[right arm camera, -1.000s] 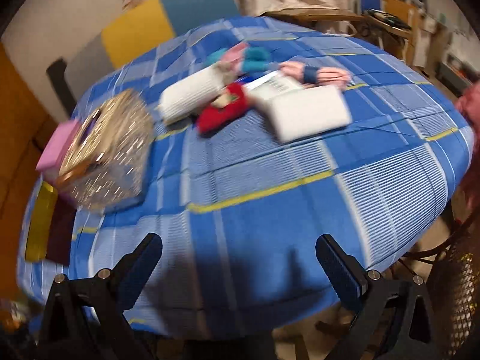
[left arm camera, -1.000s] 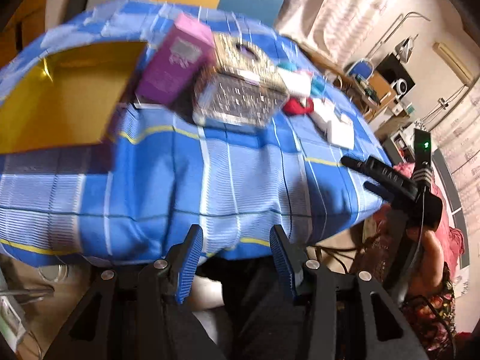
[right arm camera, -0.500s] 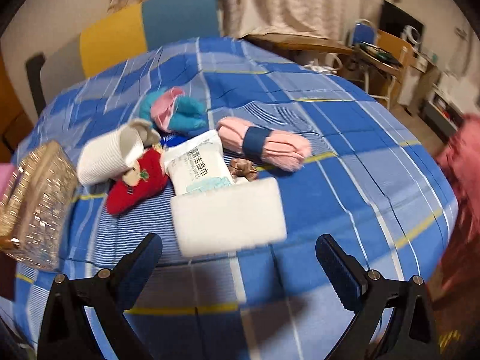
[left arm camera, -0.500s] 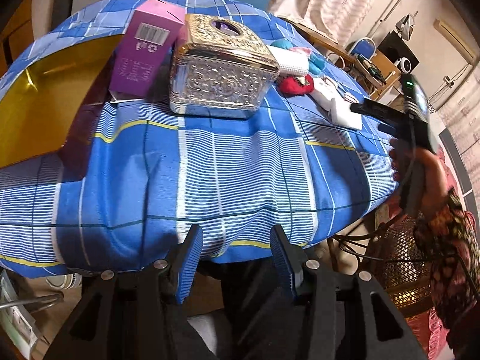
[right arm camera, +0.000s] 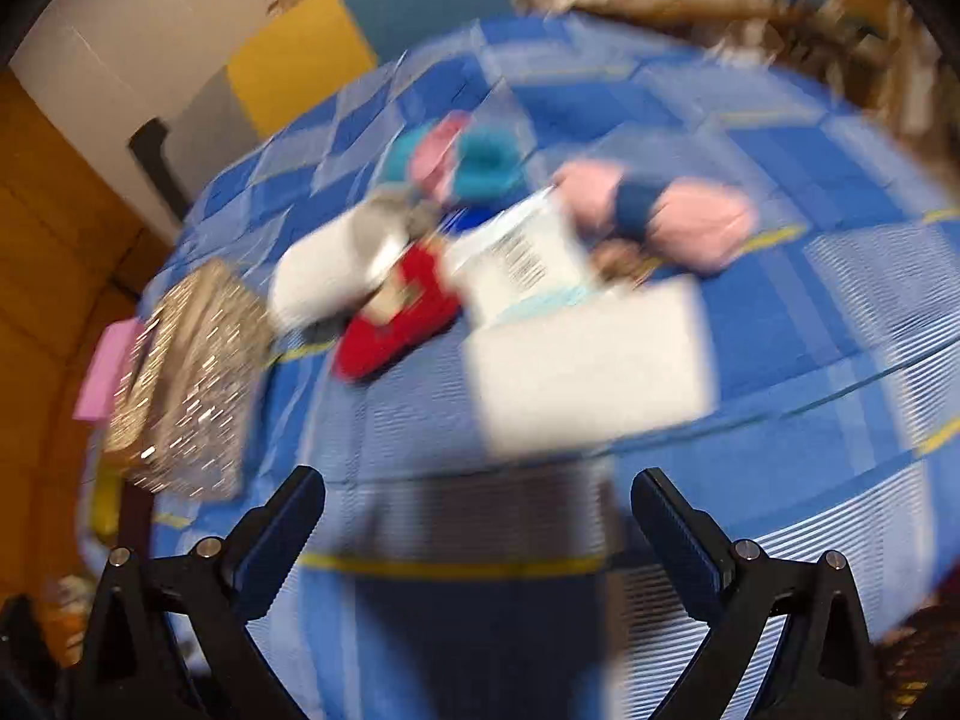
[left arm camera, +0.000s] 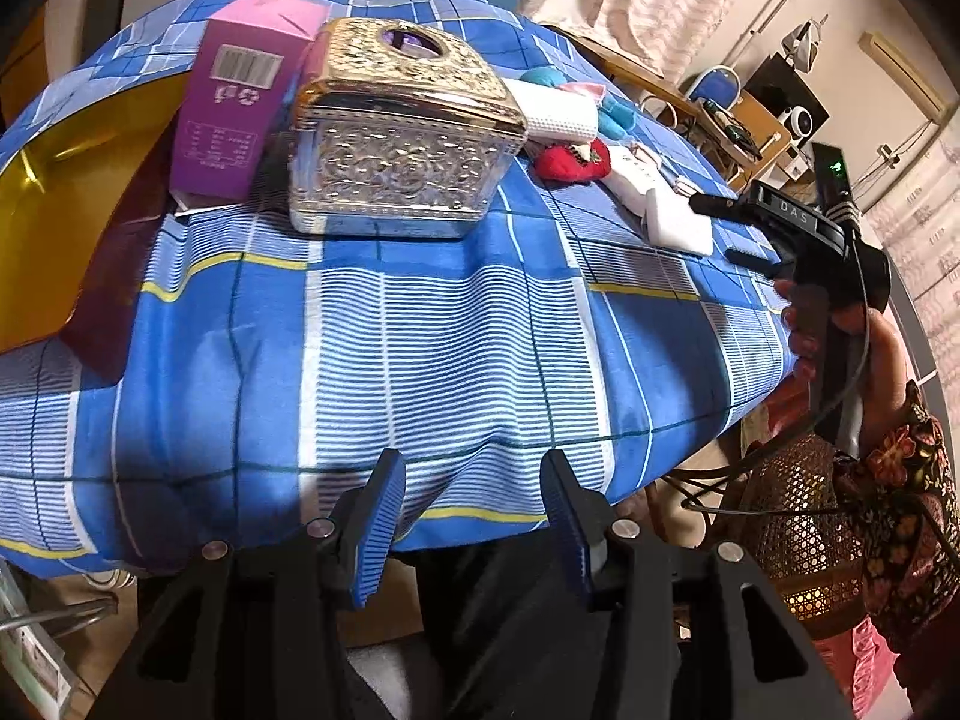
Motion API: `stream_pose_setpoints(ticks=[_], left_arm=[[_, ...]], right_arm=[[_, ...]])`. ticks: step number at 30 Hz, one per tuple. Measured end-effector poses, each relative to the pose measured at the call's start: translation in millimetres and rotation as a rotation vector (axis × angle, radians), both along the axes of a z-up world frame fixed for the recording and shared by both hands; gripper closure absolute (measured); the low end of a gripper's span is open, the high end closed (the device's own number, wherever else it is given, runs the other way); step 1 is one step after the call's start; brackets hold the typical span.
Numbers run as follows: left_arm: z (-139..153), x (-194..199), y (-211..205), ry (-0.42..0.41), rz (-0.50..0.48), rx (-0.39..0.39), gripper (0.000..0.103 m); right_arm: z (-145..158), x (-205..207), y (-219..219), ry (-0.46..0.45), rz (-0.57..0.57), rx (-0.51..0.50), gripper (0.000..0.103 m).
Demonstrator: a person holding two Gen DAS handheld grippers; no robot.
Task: Organize soft objects
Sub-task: 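Grasp the white foam block with the right tool while the left tool approaches the soft items, then grasp the red snowman sock with the left tool while the right tool holds the white block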
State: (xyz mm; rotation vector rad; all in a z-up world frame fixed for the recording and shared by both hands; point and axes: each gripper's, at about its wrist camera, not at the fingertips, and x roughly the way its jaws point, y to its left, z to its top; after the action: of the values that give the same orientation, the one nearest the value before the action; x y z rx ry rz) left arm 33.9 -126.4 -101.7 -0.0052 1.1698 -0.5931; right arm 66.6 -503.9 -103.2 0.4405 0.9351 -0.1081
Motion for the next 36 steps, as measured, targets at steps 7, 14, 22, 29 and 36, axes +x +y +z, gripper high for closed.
stream_pose_setpoints(ticks=[7, 14, 22, 29, 36], left_arm=[[3.3, 0.7, -24.4, -0.029, -0.054, 0.041, 0.055], [3.7, 8.2, -44.0, -0.034, -0.066, 0.049, 0.052], [15.7, 27.7, -103.5, -0.103, -0.14, 0.051, 0.052], [10.5, 80.4, -180.2, -0.217, -0.21, 0.164, 0.052], [-19.3, 140.2, -234.0, -0.247, -0.169, 0.3, 0.051]], right_arm=[[-18.9, 31.6, -9.2, 0.095, -0.021, -0.204, 0.0], [-38.3, 42.2, -9.2, 0.134, 0.035, -0.218, 0.005], [-12.9, 10.7, -55.9, 0.117, -0.118, -0.01, 0.006], [-5.1, -5.3, -71.2, 0.128, -0.169, -0.002, 0.006], [-4.6, 0.4, -69.2, 0.114, -0.188, 0.007, 0.006]])
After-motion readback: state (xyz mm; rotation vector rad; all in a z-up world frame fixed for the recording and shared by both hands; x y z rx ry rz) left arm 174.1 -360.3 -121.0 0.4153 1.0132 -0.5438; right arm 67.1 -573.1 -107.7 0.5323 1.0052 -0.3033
